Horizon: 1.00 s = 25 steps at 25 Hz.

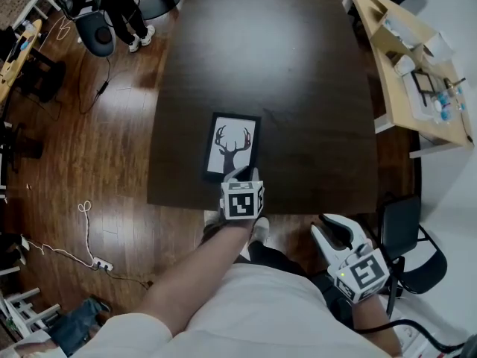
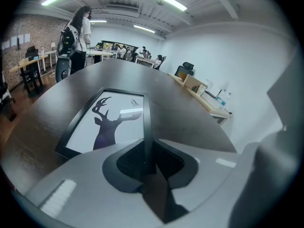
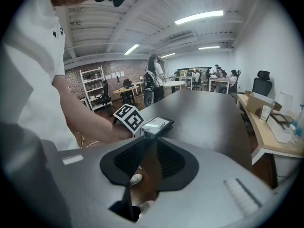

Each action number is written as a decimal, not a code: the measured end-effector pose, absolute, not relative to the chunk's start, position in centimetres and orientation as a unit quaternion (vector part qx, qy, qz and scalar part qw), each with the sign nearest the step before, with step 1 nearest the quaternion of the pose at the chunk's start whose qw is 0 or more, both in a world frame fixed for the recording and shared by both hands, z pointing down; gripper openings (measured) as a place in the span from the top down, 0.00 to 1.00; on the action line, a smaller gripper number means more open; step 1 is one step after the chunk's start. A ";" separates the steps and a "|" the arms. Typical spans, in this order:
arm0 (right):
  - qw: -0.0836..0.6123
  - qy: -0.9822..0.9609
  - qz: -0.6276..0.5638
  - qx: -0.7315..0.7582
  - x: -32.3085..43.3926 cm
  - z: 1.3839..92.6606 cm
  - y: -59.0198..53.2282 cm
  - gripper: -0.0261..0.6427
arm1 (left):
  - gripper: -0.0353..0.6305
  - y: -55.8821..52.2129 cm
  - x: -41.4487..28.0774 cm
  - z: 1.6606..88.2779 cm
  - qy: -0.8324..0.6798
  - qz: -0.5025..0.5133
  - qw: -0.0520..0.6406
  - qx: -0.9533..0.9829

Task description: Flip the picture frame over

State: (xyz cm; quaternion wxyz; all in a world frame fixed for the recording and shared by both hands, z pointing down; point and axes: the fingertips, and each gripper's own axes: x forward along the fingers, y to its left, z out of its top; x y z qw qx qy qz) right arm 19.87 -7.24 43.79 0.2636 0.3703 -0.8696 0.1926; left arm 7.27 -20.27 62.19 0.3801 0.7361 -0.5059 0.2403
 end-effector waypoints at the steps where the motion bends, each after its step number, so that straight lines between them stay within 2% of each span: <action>1: 0.263 -0.870 0.192 0.370 19.7 43.8 -7.4 0.83 | 0.86 -20.3 7.5 61.6 -0.500 0.229 0.389 0.739; 7: 0.259 -0.874 0.188 0.366 17.9 43.5 -8.1 0.83 | 0.86 -19.9 8.7 57.7 -0.444 0.139 0.460 0.756; 13: 0.264 -0.874 0.185 0.364 15.6 43.3 -8.9 0.83 | 0.86 -19.8 9.5 53.8 -0.343 0.004 0.547 0.763; 20: 0.276 -0.872 0.179 0.363 11.9 42.9 -9.7 0.83 | 0.85 -20.5 6.1 51.6 -0.232 -0.134 0.625 0.733; 25: 0.281 -0.870 0.177 0.365 9.5 42.6 -10.4 0.83 | 0.85 -21.3 2.5 51.1 -0.187 -0.179 0.643 0.721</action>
